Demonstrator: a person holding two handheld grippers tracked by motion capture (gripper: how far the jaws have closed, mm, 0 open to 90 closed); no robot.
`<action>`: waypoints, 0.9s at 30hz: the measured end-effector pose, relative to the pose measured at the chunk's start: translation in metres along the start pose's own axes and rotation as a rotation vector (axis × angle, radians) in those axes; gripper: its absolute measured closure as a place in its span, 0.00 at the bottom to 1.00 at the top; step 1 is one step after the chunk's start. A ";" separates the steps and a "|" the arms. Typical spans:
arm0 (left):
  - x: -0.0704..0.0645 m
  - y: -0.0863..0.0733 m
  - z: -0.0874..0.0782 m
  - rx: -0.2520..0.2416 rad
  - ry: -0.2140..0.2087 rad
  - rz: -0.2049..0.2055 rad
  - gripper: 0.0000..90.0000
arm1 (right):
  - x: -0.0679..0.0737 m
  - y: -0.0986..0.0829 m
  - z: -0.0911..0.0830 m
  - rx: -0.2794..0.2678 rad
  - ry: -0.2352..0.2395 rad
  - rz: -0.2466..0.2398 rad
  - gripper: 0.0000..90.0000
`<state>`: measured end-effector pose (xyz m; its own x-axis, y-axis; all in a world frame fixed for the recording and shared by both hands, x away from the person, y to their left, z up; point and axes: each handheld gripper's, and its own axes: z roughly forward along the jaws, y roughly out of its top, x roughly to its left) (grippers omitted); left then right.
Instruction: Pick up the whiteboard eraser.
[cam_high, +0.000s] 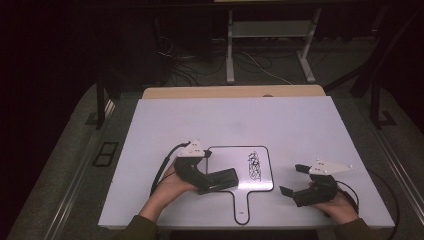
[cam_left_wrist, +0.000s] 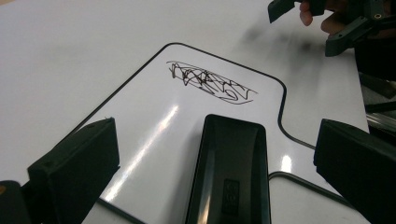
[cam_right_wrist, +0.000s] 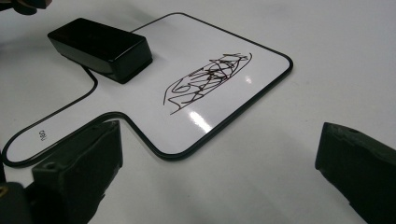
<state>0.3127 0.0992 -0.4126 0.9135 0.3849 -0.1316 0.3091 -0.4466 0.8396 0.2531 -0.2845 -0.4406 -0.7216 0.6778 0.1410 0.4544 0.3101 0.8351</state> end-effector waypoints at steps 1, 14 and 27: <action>0.000 0.001 0.002 0.000 -0.002 0.003 0.00 | 0.000 0.000 0.000 0.000 0.000 0.000 0.00; -0.006 0.005 0.013 0.067 -0.022 0.061 0.04 | 0.000 0.000 -0.001 -0.004 -0.001 0.003 0.00; -0.012 -0.001 0.020 0.188 -0.020 0.113 0.15 | 0.000 -0.001 -0.002 -0.002 0.002 -0.002 0.00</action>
<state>0.3066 0.0790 -0.4225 0.9498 0.3081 -0.0544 0.2465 -0.6298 0.7366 0.2517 -0.2858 -0.4402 -0.7232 0.6761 0.1407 0.4523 0.3097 0.8364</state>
